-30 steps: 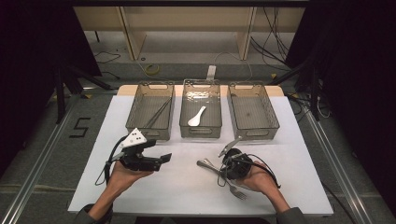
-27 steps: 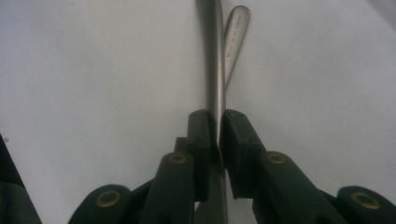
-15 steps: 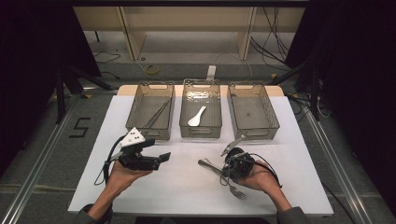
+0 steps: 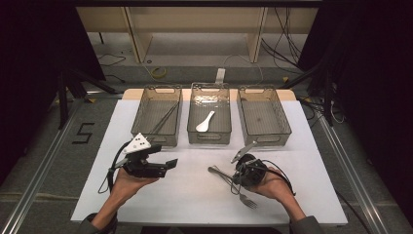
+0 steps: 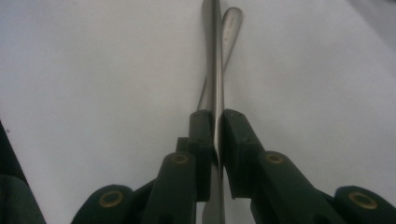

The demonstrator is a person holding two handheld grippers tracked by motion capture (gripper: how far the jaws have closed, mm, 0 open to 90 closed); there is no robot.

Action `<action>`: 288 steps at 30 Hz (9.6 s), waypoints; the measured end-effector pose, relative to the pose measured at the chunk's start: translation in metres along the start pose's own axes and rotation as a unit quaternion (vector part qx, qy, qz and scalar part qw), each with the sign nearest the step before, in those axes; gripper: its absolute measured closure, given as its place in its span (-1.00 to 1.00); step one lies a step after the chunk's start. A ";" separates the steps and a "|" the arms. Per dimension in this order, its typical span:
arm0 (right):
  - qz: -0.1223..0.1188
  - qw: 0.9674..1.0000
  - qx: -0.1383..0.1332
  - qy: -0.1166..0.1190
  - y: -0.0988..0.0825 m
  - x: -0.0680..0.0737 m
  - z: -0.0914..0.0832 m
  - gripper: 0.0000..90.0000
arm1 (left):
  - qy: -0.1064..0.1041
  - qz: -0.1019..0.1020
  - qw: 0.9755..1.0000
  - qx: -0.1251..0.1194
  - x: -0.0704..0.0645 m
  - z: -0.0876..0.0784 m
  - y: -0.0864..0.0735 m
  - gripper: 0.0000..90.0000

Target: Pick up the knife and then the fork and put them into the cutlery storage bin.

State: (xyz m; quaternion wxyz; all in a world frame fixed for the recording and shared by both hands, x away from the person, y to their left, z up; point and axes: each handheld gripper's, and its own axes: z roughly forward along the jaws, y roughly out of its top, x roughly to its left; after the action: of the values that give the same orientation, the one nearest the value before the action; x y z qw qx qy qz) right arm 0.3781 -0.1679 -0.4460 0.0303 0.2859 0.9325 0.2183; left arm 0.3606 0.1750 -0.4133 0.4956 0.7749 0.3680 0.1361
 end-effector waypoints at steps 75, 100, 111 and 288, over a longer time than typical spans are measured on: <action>0.182 0.967 -0.071 -0.164 0.074 -0.187 -0.064 0.86 | -0.014 -0.034 0.998 -0.052 0.004 -0.014 0.001 -0.66; 0.217 0.959 -0.046 -0.175 0.082 -0.213 -0.039 0.85 | -0.012 -0.031 0.998 -0.044 0.005 -0.011 -0.001 -0.66; 0.201 0.962 -0.091 -0.163 0.094 -0.203 -0.051 0.46 | -0.008 -0.035 0.999 -0.038 0.006 -0.010 -0.002 -0.66; 0.136 0.979 -0.112 -0.100 0.040 -0.136 -0.094 0.89 | 0.003 -0.021 0.997 -0.073 0.003 -0.014 -0.002 -0.66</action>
State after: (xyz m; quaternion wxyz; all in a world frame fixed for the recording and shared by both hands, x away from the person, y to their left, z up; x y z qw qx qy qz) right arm 0.4955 -0.2492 -0.3537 0.1252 0.4249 0.8470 0.2939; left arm 0.3537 0.1870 -0.4093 0.5525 0.7280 0.3752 0.1547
